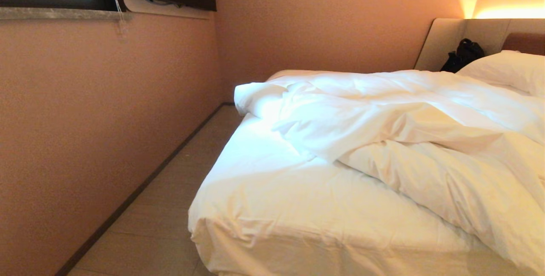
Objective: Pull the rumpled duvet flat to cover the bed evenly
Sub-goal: Hold the folded corner of the quilt
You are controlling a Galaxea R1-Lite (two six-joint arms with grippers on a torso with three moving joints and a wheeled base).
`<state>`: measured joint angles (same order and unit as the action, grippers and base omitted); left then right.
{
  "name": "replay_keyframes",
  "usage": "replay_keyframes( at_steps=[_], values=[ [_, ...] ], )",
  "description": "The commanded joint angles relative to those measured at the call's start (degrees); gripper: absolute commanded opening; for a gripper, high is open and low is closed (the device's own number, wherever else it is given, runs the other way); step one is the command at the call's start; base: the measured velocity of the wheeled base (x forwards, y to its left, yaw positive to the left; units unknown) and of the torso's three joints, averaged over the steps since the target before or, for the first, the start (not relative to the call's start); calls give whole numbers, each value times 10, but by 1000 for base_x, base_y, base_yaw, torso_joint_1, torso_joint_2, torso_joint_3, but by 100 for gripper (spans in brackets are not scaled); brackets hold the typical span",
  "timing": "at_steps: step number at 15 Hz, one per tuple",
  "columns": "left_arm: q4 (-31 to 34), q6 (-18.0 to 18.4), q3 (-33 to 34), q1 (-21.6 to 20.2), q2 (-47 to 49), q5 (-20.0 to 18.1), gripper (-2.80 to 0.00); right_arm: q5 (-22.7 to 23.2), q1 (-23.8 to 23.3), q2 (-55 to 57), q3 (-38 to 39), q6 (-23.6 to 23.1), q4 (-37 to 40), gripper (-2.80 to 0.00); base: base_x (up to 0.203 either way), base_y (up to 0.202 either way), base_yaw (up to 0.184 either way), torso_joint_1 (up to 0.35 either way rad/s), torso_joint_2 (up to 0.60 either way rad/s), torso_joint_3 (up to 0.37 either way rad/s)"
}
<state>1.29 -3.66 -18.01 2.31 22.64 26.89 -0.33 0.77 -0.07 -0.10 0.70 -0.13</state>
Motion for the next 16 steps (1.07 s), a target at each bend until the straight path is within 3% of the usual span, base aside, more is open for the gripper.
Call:
replay_keyframes(
  at_steps=[1, 3, 5, 8, 11, 14, 16],
  values=[
    [-1, 5, 30, -34, -75, 6, -280, 0, 0, 1, 0, 0, 0, -280, 0, 0, 0, 0, 0, 0],
    [-24, 8, 78, -41, -86, 21, -280, 0, 0, 1, 0, 0, 0, -280, 0, 0, 0, 0, 0, 0],
    [-71, 27, 129, -41, -102, 7, -280, 0, 0, 1, 0, 0, 0, -280, 0, 0, 0, 0, 0, 0],
    [-79, 53, 147, -34, -128, -106, -280, 0, 0, 1, 0, 0, 0, -280, 0, 0, 0, 0, 0, 0],
    [-67, 54, 170, -32, -156, -163, -280, 1, 0, 1, 0, 0, 0, -280, 0, 0, 0, 0, 0, 0],
    [-3, 55, 159, -32, -187, -229, -280, 1, 0, 1, 0, 0, 0, -280, 0, 0, 0, 0, 0, 0],
    [39, 74, 161, -32, -223, -285, -280, 1, 0, 1, 0, 0, 0, -280, 0, 0, 0, 0, 0, 0]
  ],
)
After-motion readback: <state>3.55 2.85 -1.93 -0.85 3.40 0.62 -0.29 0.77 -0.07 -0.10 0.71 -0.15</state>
